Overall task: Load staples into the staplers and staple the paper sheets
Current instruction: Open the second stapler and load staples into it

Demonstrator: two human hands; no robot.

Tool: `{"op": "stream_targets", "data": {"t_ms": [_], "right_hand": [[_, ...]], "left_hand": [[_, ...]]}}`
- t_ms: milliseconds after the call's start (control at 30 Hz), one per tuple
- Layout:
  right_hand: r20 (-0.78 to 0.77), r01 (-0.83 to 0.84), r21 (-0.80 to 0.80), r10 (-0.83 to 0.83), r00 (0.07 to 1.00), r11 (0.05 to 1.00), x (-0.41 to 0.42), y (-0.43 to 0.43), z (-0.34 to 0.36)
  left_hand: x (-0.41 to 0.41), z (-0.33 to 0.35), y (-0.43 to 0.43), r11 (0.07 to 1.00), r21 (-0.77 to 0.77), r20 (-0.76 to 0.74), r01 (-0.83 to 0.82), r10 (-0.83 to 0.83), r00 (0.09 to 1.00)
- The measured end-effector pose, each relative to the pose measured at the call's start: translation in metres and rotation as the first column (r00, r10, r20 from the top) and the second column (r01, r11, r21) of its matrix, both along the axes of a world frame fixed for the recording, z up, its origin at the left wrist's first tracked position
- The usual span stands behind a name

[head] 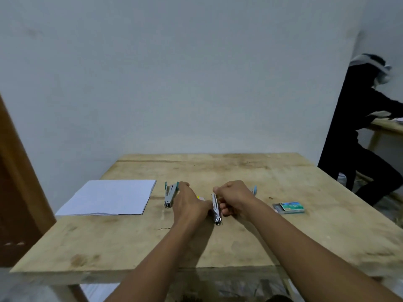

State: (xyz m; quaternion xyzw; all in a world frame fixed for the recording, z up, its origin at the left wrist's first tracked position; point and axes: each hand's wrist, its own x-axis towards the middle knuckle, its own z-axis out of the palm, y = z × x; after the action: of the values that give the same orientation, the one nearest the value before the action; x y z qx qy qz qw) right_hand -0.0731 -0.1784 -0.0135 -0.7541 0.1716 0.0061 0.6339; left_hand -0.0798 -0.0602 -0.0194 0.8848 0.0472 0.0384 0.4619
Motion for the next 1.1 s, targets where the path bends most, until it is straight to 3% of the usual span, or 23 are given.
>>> {"op": "stream_targets", "data": {"t_ms": [133,333,400,467,533,600,667,733,833,900,933,1000,1100], "right_hand": [[0.003,-0.048,-0.033,0.049,0.999,0.998,-0.009,0.001,0.010],[0.185,0.054,-0.151,-0.026,0.982,0.987,-0.003,-0.006,0.030],[0.220,0.108,-0.063,-0.092,0.971,0.992,0.001,-0.015,0.034],[0.218,0.132,0.110,-0.154,0.964,0.985,0.000,-0.023,0.041],[0.205,0.132,0.274,-0.192,0.960,0.953,-0.003,-0.031,0.048],[0.193,0.098,0.340,-0.171,0.966,0.935,-0.007,-0.038,0.054],[0.185,0.021,0.339,-0.089,0.979,0.941,-0.011,-0.040,0.058],[0.179,-0.038,0.310,-0.019,0.984,0.950,-0.014,-0.040,0.060],[0.198,-0.065,0.298,0.005,0.980,0.952,-0.015,-0.036,0.062],[0.250,-0.015,0.181,-0.031,0.968,0.983,-0.015,-0.034,0.060],[0.291,0.036,0.045,-0.048,0.955,0.998,-0.013,-0.036,0.057],[0.360,0.116,-0.234,-0.025,0.933,0.965,-0.013,-0.040,0.053],[0.377,0.094,-0.432,0.085,0.922,0.897,-0.017,-0.043,0.051]], "left_hand": [[-0.003,0.003,0.009,0.999,-0.027,-0.061,-0.017,0.015,0.998],[0.004,0.018,0.026,0.941,-0.323,-0.067,-0.105,0.088,0.994],[0.003,0.026,0.031,0.920,-0.382,-0.035,-0.089,0.082,0.996],[0.005,0.031,0.036,0.815,-0.573,-0.084,-0.087,0.047,0.995],[0.004,0.035,0.044,0.704,-0.708,-0.192,-0.060,-0.110,0.975],[-0.002,0.039,0.052,0.732,-0.676,-0.290,0.086,-0.372,0.882],[-0.005,0.040,0.055,0.738,-0.611,-0.362,0.286,-0.582,0.728],[-0.007,0.041,0.051,0.671,-0.649,-0.372,0.358,-0.691,0.620],[-0.006,0.041,0.033,0.559,-0.785,-0.298,0.269,-0.720,0.627],[-0.007,0.040,0.021,0.563,-0.794,-0.294,0.228,-0.685,0.667],[-0.007,0.039,0.016,0.578,-0.784,-0.298,0.227,-0.672,0.678],[-0.008,0.037,0.007,0.591,-0.772,-0.302,0.232,-0.663,0.685],[-0.009,0.035,-0.001,0.587,-0.781,-0.303,0.211,-0.652,0.695]]}}
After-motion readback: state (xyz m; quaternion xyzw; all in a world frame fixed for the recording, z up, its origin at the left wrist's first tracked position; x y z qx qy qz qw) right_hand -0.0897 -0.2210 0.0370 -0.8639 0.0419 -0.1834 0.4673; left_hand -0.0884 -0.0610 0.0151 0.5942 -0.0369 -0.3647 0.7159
